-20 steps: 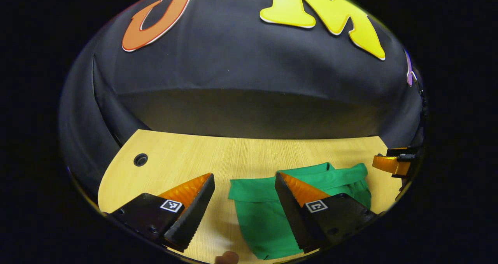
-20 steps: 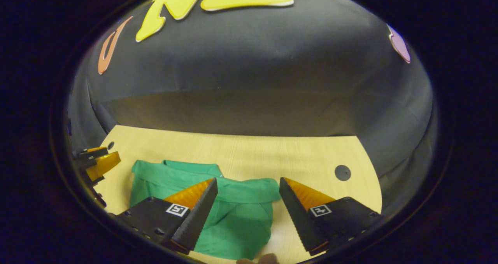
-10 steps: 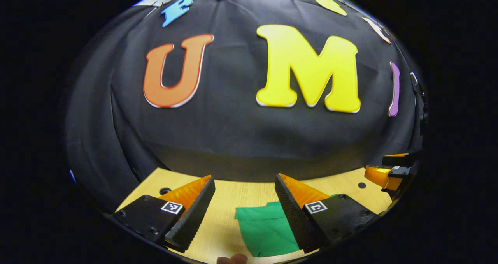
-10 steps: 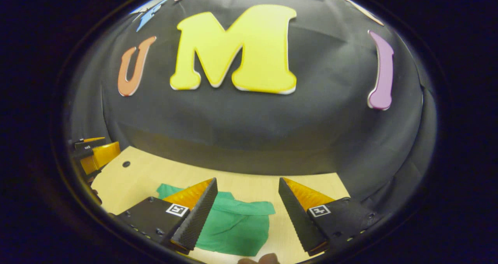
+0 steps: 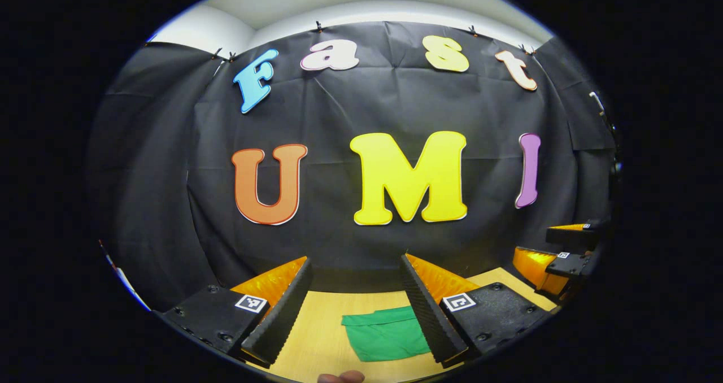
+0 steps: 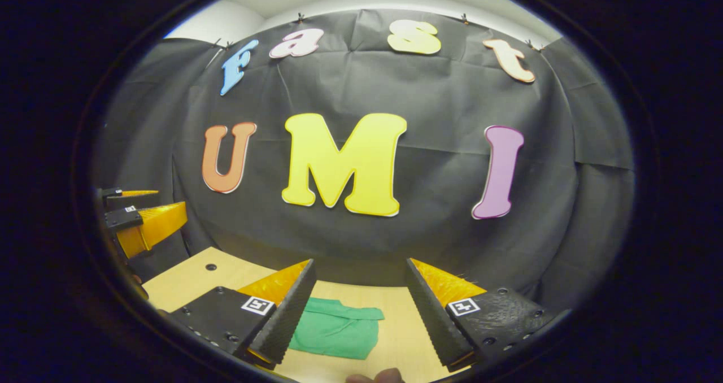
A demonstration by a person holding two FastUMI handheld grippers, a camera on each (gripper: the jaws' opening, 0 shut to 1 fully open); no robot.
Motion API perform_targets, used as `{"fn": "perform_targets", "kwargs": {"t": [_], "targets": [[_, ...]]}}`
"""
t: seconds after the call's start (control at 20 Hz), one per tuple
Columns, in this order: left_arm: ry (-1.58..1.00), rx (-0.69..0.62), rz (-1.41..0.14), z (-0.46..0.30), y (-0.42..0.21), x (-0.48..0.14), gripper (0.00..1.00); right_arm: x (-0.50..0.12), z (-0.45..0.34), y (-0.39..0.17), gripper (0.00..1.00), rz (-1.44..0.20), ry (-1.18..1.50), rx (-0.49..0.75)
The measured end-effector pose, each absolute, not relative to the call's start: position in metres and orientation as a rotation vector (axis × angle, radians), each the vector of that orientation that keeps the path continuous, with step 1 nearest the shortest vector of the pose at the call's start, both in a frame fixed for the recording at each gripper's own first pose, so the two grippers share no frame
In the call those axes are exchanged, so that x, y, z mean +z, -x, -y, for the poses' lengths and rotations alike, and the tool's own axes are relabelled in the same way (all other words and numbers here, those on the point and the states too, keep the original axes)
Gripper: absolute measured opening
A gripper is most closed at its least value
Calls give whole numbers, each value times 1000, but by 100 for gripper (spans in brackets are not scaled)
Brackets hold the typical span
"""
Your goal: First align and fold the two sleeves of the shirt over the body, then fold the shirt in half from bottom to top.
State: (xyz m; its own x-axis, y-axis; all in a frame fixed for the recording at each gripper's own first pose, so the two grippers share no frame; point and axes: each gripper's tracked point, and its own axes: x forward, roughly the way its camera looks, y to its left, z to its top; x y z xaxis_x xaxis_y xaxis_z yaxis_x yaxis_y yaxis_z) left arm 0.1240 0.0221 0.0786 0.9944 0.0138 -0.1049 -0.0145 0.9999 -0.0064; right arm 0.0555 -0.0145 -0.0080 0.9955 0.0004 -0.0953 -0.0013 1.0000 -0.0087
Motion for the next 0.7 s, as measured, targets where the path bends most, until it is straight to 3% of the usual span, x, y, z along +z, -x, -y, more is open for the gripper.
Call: {"fn": "perform_targets", "kwargs": {"t": [0.25,0.7], "targets": [[50,40,-106,-19,-72,82,97,-6,21,1,96,-55,-8,-33],[45,40,-98,-7,-52,87,97,-19,23,30,95,-85,4,-18]]}}
